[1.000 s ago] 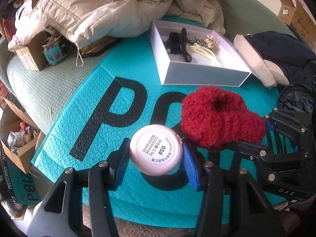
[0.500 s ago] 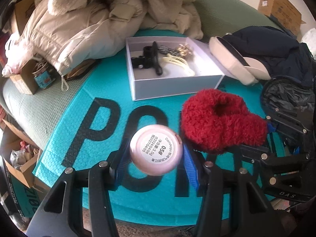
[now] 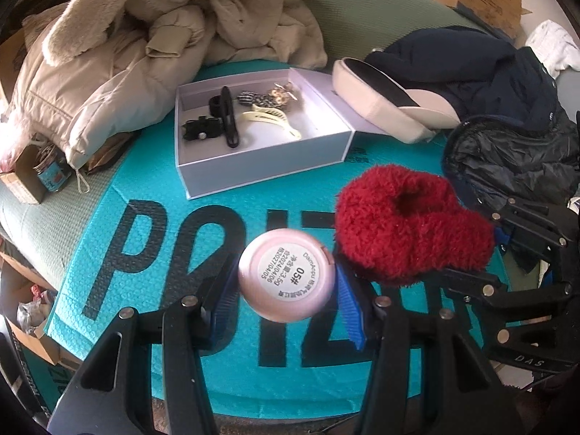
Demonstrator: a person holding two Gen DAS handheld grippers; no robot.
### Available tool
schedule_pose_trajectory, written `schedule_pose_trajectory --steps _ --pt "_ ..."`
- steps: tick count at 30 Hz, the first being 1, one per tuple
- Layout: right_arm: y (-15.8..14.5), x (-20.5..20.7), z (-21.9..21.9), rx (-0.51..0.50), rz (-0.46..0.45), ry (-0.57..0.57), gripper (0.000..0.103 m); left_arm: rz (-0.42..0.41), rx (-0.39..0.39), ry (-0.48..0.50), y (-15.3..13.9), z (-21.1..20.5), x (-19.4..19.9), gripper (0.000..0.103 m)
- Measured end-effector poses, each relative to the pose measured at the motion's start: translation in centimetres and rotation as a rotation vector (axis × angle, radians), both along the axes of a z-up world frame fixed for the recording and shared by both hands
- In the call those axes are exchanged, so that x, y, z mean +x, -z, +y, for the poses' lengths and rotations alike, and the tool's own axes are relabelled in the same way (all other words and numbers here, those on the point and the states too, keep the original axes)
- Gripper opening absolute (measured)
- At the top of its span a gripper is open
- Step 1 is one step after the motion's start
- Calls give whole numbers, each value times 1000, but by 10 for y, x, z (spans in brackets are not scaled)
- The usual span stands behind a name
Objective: Organize objects
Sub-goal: 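Carry the jar and scrunchie in both tools over the white box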
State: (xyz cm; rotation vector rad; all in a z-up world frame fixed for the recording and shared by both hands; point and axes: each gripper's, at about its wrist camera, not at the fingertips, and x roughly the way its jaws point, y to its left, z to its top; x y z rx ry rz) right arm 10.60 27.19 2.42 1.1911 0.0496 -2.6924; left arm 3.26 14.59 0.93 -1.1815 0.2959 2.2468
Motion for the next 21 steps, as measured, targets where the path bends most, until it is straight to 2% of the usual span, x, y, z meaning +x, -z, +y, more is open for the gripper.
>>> schedule_pose_trajectory --steps 8,14,21 --pt "-2 -13 14 -12 3 31 38 -2 -12 18 -6 19 -20 49" --pt "-5 -38 23 -7 11 24 38 -3 -19 28 -12 31 -49 49" --pt "0 -74 33 2 5 6 38 -25 -29 17 -7 44 -91 49"
